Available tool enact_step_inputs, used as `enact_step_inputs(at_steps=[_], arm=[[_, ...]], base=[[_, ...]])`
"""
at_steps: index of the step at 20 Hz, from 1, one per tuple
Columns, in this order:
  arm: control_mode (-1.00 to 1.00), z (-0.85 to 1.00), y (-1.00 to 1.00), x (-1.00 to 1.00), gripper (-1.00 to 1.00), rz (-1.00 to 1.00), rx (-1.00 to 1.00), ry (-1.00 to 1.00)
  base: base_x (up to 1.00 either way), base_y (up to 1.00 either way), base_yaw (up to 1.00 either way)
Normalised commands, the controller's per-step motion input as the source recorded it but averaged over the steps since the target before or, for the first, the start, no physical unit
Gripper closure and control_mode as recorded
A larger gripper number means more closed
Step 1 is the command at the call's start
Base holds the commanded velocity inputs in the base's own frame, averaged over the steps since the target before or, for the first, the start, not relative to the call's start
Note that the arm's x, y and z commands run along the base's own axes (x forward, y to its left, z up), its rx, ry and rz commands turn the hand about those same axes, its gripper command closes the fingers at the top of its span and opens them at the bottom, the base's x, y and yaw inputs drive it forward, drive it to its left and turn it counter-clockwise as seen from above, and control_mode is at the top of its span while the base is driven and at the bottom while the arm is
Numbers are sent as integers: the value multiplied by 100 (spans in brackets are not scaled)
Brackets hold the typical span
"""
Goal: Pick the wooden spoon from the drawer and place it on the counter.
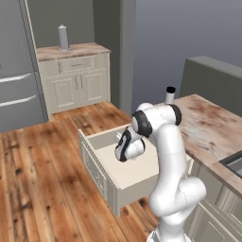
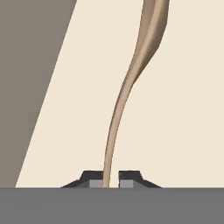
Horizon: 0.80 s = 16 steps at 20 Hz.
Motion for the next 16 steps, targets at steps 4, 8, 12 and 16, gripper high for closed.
enact_step_inputs(at_steps=[4, 8, 12, 16], arm=[[-100, 100, 0, -26, 100, -8, 0, -37], [-100, 100, 2, -3, 100, -12, 0, -23], [-100, 100, 7, 0, 100, -21, 0, -5], [-100, 100, 0, 0, 100, -22, 0, 1]], base=[[0, 0, 0], [0, 0, 0], [0, 0, 0], [0, 0, 0]])
